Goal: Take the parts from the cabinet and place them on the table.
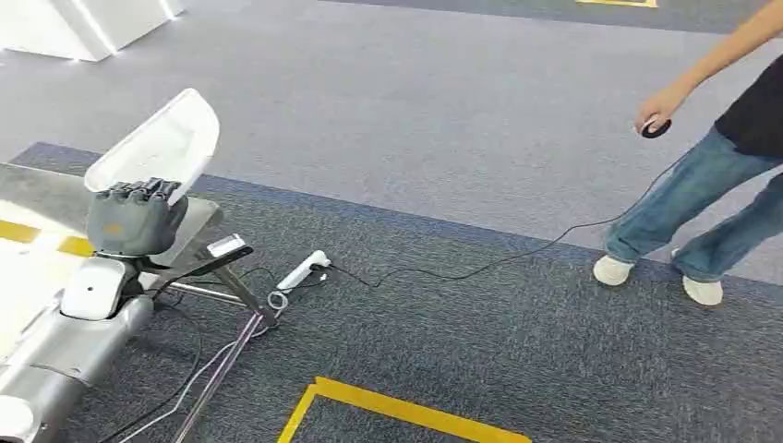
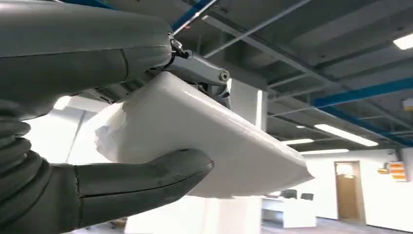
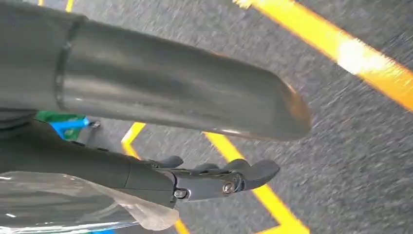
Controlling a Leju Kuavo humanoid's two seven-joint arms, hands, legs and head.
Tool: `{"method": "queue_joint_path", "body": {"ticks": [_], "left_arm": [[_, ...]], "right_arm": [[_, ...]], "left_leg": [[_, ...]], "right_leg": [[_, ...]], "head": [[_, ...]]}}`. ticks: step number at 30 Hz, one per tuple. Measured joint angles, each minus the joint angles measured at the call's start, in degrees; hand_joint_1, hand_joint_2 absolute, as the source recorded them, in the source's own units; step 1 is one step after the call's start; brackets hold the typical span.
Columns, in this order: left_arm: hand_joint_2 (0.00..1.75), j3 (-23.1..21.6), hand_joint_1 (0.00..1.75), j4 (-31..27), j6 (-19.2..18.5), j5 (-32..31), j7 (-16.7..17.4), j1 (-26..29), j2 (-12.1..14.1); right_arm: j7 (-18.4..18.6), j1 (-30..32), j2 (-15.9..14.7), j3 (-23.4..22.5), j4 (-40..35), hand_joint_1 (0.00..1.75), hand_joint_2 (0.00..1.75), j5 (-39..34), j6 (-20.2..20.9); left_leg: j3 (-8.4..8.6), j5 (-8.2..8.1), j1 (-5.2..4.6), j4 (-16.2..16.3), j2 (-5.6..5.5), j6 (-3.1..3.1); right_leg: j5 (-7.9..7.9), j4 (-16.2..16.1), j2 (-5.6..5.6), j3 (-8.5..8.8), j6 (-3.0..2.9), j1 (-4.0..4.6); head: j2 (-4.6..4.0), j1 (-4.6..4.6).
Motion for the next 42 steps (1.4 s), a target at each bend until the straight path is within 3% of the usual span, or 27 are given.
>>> {"method": "queue_joint_path", "body": {"ticks": [1, 2, 3, 4, 5, 6, 7, 8, 11, 12, 13, 14, 15, 16, 17, 18, 20, 21, 22, 23, 25, 27, 33, 38, 42], "left_arm": [[1.75, 0.0, 1.75, 0.02, 0.0, -0.11, 0.0, 0.13, -0.02], [1.75, 0.0, 1.75, 0.02, 0.0, -0.15, 0.0, 0.23, -0.02], [1.75, 0.0, 1.75, 0.02, -0.02, -0.24, 0.0, 0.23, -0.02], [1.75, 0.02, 1.75, 0.02, 0.0, -0.28, 0.0, 0.21, -0.02], [1.75, 0.04, 1.75, 0.02, 0.0, -0.28, 0.0, 0.15, -0.02], [1.75, 0.07, 1.75, 0.02, 0.0, -0.33, 0.0, 0.0, -0.02], [1.75, 0.07, 1.75, 0.0, 0.0, -0.37, 0.0, -0.33, -0.11], [1.75, 0.07, 1.75, 0.0, 0.0, -0.46, 0.0, -0.5, -0.17], [1.75, 0.35, 1.75, -0.02, 0.0, -0.63, 0.04, -0.26, 0.07], [1.75, 0.39, 1.75, -0.11, 0.02, -0.68, 0.07, -0.24, -0.02], [1.75, 0.44, 1.75, -0.15, 0.02, -0.81, 0.2, -0.62, -0.09], [1.75, 0.44, 1.75, -0.15, 0.0, -0.98, 0.31, -0.72, -0.24], [1.75, 0.44, 1.75, -0.15, 0.0, -1.09, 0.48, -0.63, -0.39], [1.75, 0.44, 1.75, -0.15, 0.0, -1.2, 0.59, -0.39, -0.46], [1.75, 0.44, 1.75, -0.15, 0.0, -1.46, 0.7, -0.16, -0.5], [1.75, 0.44, 1.75, -0.15, 0.0, -1.57, 0.81, 0.01, -0.52], [1.75, 0.46, 1.75, -0.22, 0.0, -2.12, 1.0, 0.07, -0.59], [1.75, 0.46, 1.75, -0.37, 0.0, -2.18, 1.12, 0.06, -0.77], [1.75, 0.48, 1.75, -0.48, 0.0, -2.25, 1.27, 0.04, -0.94], [1.75, 0.5, 1.75, -0.52, 0.0, -2.34, 1.4, 0.07, -1.01], [1.75, 0.83, 1.75, -0.68, 0.0, -2.34, 1.53, 0.38, -0.85], [1.75, 0.98, 1.75, -0.81, 0.0, -2.51, 1.57, 0.53, -0.94], [1.75, 1.38, 1.75, -0.83, 0.0, -2.1, 1.73, 0.54, -1.03], [1.75, 1.38, 1.75, -0.83, 0.0, -2.03, 1.73, 0.54, -1.13], [1.75, 1.38, 1.75, -0.83, 0.0, -1.75, 1.73, 0.54, -1.16]], "right_arm": [[0.04, 0.02, -0.02, 0.0, 0.0, 0.0, 0.0, 0.04, 0.0], [0.15, -0.01, -0.02, 0.0, 0.0, 0.0, 0.0, 0.11, 0.0], [0.2, -0.05, -0.02, 0.0, 0.0, 0.0, 0.0, 0.11, 0.0], [0.2, -0.08, 0.0, 0.0, 0.0, 0.0, 0.0, 0.13, 0.0], [0.2, -0.13, 0.0, 0.0, 0.0, 0.0, 0.0, 0.15, 0.0], [0.2, -0.16, 0.0, 0.0, 0.0, 0.0, 0.0, 0.18, 0.0], [0.17, -0.12, 0.0, 0.0, 0.0, 0.0, 0.0, 0.2, 0.0], [0.17, -0.14, 0.0, 0.0, 0.0, 0.0, 0.0, 0.22, 0.0], [0.15, -0.32, 0.0, 0.0, 0.0, 0.0, 0.0, 0.26, 0.02], [0.11, -0.47, 0.0, 0.0, 0.0, 0.0, 0.0, 0.28, 0.02], [0.11, -0.44, 0.0, 0.0, 0.0, 0.0, 0.0, 0.26, 0.02], [0.09, -0.33, 0.0, 0.0, 0.0, 0.0, 0.0, 0.26, 0.02], [0.04, -0.19, 0.0, 0.0, 0.0, 0.0, 0.0, 0.26, 0.02], [0.04, -0.05, 0.0, 0.0, 0.0, 0.0, 0.0, 0.26, 0.02], [0.13, 0.15, 0.0, 0.0, 0.0, 0.0, 0.0, 0.26, 0.02], [0.13, 0.28, 0.0, 0.0, 0.0, 0.0, 0.0, 0.24, 0.02], [0.09, 0.21, 0.0, 0.0, 0.0, 0.0, 0.0, 0.24, 0.0], [0.07, 0.15, 0.0, 0.0, 0.0, 0.0, 0.0, 0.24, 0.0], [0.02, 0.25, -0.02, 0.0, 0.0, 0.0, 0.0, 0.24, 0.0], [0.02, 0.07, -0.02, 0.0, 0.0, 0.0, 0.0, 0.22, -0.02], [-0.07, -0.09, -0.02, 0.0, 0.0, 0.0, 0.0, 0.2, -0.07], [-0.07, -0.03, 0.0, 0.0, 0.0, 0.0, 0.0, 0.11, -0.07], [-0.07, 0.0, -0.02, 0.0, 0.0, 0.0, 0.0, 0.11, -0.07], [-0.07, -0.01, -0.02, 0.0, 0.0, 0.0, 0.0, 0.04, -0.07], [-0.07, 0.0, 0.0, 0.0, 0.0, 0.0, 0.0, -0.04, -0.04]], "left_leg": [[-1.71, -1.03, 0.28, 3.41, 0.08, -0.24], [-2.16, -0.67, 0.53, 4.24, 0.16, -0.44], [-1.41, 0.95, 0.71, 2.62, 0.32, -0.58], [0.44, 3.28, 0.77, -1.14, 0.71, -0.61], [3.26, 5.96, 0.76, -6.66, 1.85, -0.53], [5.52, 7.44, 0.54, -11.07, 4.73, -0.32], [6.16, 6.4, -0.68, -12.59, 7.35, -0.13], [5.85, 6.34, -0.54, -12.56, 6.64, 0.58], [5.78, 6.6, -0.62, -13.0, 4.19, 1.58], [6.03, 6.87, -0.22, -13.34, 3.63, 2.0], [5.99, 6.94, -0.13, -13.34, 2.86, 2.41], [5.94, 6.93, -0.13, -13.33, 2.13, 2.74], [5.93, 6.92, -0.22, -13.33, 1.25, 2.88], [5.94, 6.91, -0.32, -13.31, 0.43, 2.92], [5.95, 6.9, -0.42, -13.28, -0.52, 2.93], [5.98, 6.9, -0.45, -13.25, -1.52, 2.93], [6.08, 6.89, -0.42, -13.12, -3.28, 2.89], [6.07, 6.76, -0.34, -12.95, -4.0, 2.71], [5.84, 6.64, -0.7, -12.63, -4.29, 2.41], [5.41, 6.53, -0.4, -12.38, -4.85, 2.15], [5.38, 6.94, -0.05, -12.84, -5.64, 1.35], [5.46, 7.02, -0.13, -12.74, -5.72, 2.75], [5.62, 6.91, -0.06, -12.88, -5.5, 2.75], [5.59, 6.65, 0.03, -12.75, -5.46, 1.37], [5.45, 6.43, 0.03, -12.31, -5.46, 1.1]], "right_leg": [[-0.03, 0.01, -0.83, -0.05, 0.0, 0.0], [-0.08, 0.01, -1.55, -0.04, 0.02, 0.0], [-0.17, 0.01, -2.31, -0.01, 0.1, -0.02], [-0.23, 0.01, -2.98, 0.1, 0.19, -0.03], [-0.38, 0.01, -3.73, 0.32, 0.41, -0.09], [-0.52, 0.01, -4.28, 0.55, 0.65, 0.03], [-0.77, 0.13, -4.93, 0.57, 1.08, 0.53], [-0.79, 0.05, -5.6, 0.55, 1.38, 0.61], [-1.22, -0.26, -8.11, 1.43, 2.3, 0.55], [-1.93, 0.38, -5.56, 0.87, 2.74, 0.22], [-3.55, 2.98, -1.73, -0.35, 2.72, 0.05], [-5.72, 7.5, -0.13, -2.59, 2.64, 0.03], [-7.78, 12.67, 0.48, -5.2, 2.69, 0.09], [-8.89, 16.59, 0.69, -7.37, 2.71, 0.17], [-8.56, 18.31, 0.72, -8.73, 2.64, 0.2], [-6.79, 17.01, 0.76, -8.59, 2.51, 0.23], [-1.21, 8.21, 1.68, -5.09, 2.07, 0.21], [1.14, 3.05, 3.54, -2.9, 1.96, 0.12], [0.15, 1.44, 5.86, -2.29, 1.75, -0.14], [0.02, 0.64, 5.45, -1.25, 1.78, -0.18], [0.12, 0.36, 4.96, -1.12, 1.43, 0.19], [0.32, 0.04, 4.85, -1.03, 1.58, 0.02], [0.03, 0.43, 4.88, -1.11, 1.1, 0.39], [-0.15, 0.9, 4.86, -1.25, 0.89, 0.44], [-0.4, 1.23, 4.87, -1.29, 0.88, 0.43]], "head": [[0.0, -0.04], [0.0, -0.02], [0.0, -0.04], [0.0, -0.04], [0.0, -0.02], [0.0, -0.07], [0.0, -0.13], [0.0, -0.02], [0.0, 0.09], [0.0, 0.24], [0.0, 0.35], [0.0, 0.68], [0.0, 0.7], [0.0, 0.77], [0.0, 0.7], [0.0, 0.74], [0.0, 0.74], [0.0, 0.72], [0.0, 0.7], [0.0, 0.61], [0.0, 0.66], [0.0, 0.57], [0.0, 0.55], [-0.02, 0.57], [0.0, 0.57]]}}
